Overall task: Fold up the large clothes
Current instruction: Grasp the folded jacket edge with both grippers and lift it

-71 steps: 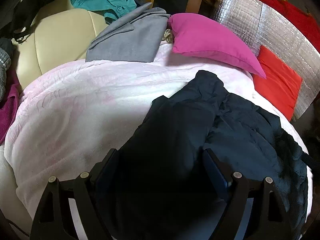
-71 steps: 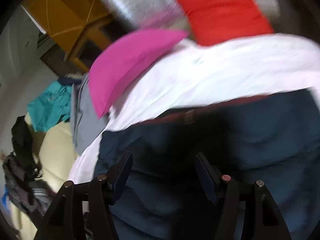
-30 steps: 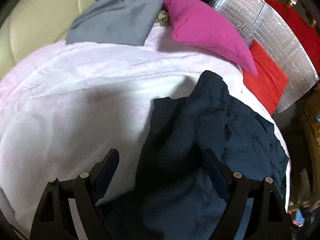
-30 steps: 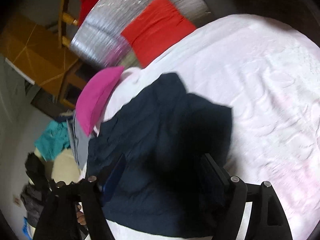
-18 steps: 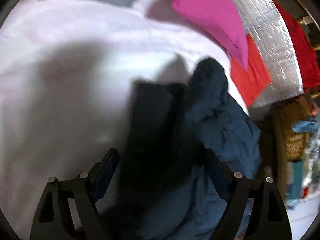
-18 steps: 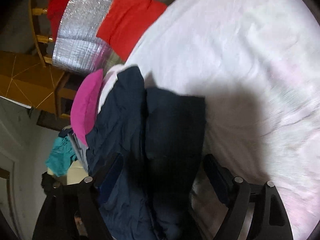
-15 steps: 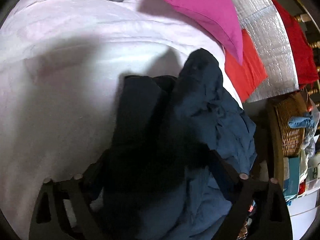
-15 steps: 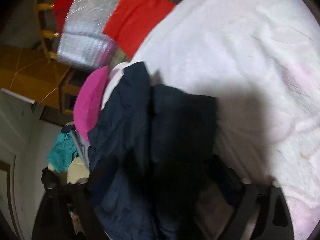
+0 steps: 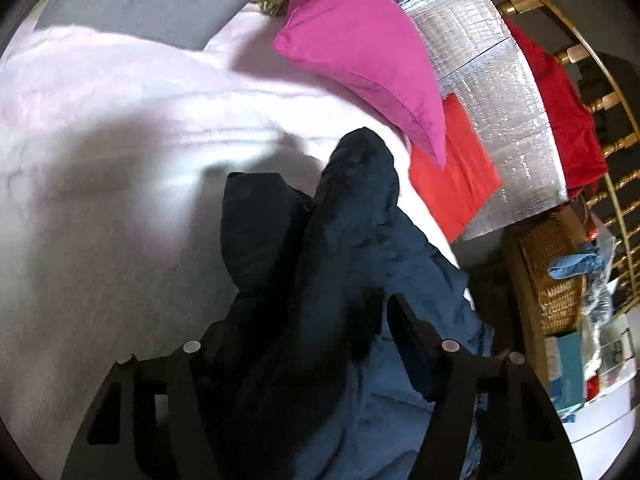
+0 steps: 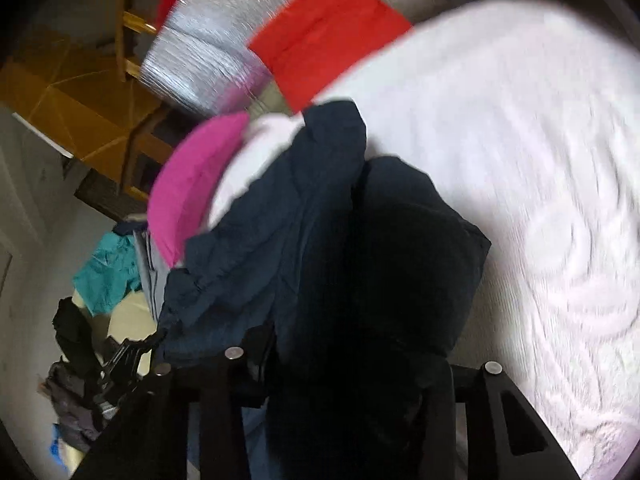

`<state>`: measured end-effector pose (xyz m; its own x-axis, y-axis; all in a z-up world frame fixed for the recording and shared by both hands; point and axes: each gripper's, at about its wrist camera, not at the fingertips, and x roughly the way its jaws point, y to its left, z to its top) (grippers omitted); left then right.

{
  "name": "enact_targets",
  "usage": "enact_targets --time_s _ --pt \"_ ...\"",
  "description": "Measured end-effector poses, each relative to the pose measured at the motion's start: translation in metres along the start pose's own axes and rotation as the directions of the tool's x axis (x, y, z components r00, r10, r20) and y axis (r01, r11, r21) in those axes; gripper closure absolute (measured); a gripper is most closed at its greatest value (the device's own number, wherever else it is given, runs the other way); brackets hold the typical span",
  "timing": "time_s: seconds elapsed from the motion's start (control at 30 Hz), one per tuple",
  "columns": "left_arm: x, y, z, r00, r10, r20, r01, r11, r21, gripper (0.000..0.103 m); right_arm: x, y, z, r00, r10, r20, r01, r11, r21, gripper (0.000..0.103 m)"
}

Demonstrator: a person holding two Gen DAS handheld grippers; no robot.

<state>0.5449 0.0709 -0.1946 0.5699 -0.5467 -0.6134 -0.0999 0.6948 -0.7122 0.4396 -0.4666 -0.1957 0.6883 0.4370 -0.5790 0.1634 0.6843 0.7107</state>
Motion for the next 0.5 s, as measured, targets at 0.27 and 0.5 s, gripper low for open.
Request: enact_targets --time_s 0.27,0.5 --pt "-0.015 0.001 -0.002 0.987 0.151 -0.048 -0.151 0.988 -0.006 0.027 -0.005 -0.024 -0.005 1.0 0.021 -0.013 -0.018 0.985 0.174 0.031" --pt "-0.091 -0.007 -0.034 0.988 0.14 0.072 -0.142 0.99 0.019 0.019 -0.083 -0.022 -0.041 0.998 0.044 0.054 -0.053 0.98 0.191 0.023"
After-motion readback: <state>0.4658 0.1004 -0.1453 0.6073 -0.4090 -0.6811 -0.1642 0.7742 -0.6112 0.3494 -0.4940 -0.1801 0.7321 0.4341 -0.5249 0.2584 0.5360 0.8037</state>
